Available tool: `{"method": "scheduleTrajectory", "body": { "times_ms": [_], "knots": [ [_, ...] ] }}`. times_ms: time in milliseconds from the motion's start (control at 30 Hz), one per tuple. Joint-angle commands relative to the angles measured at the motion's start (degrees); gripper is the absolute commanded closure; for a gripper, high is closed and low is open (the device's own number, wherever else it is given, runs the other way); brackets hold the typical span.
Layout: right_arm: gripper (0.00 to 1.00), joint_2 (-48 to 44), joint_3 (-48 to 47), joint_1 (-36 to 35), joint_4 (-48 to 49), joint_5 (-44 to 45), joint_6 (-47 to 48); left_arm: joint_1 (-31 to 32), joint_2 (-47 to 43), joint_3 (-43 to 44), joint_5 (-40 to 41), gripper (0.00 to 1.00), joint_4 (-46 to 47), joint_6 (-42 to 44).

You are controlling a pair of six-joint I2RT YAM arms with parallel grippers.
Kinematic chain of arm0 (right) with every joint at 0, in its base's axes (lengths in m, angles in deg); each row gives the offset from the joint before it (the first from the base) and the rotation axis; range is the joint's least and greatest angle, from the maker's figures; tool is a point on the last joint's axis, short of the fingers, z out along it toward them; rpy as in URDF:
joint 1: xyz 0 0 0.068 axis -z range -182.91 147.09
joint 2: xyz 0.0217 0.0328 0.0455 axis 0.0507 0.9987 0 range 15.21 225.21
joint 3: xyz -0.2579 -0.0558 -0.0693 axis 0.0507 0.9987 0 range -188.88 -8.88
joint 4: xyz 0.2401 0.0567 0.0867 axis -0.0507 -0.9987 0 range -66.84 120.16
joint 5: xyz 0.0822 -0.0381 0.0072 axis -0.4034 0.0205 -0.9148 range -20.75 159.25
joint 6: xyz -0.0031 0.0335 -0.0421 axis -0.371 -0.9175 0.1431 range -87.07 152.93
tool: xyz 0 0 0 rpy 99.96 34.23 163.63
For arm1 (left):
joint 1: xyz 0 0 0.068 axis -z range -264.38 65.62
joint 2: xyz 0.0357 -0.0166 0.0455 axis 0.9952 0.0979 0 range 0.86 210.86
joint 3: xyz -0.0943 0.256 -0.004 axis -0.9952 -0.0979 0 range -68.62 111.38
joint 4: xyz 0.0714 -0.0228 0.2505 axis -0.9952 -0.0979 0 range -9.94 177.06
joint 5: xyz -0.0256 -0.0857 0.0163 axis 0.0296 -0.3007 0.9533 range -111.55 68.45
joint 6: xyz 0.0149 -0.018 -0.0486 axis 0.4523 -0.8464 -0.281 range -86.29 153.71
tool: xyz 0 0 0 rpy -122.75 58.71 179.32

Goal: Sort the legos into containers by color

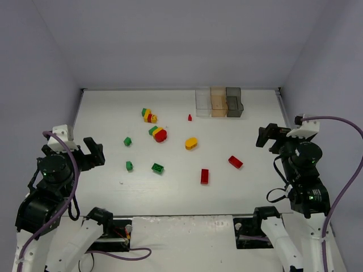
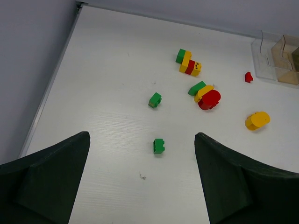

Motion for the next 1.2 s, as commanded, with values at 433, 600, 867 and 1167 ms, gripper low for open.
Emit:
{"method": "scheduleTrajectory", "body": {
  "times_ms": [433,600,867,1167],
  "knots": [
    [0.01,26.27,-1.47,-4.05,-4.64,-7.78,-7.82,0.33,5.73,3.28,-3.68,0.13,0.69,-3.49],
    [0.09,34.12,1.25,-6.07,-5.18,-7.87,-13.97,0.33,6.7,3.72,-4.21,0.13,0.25,-3.58],
    [0.02,43.69,3.72,-7.66,-5.09,-4.09,-17.76,0.33,6.7,2.32,-5.43,0.13,-0.28,-3.93],
    [0.01,53.81,3.89,-7.66,-4.39,-2.07,-17.5,0.33,6.96,1.17,-7.28,0.13,0.16,-4.46]
  ]
}}
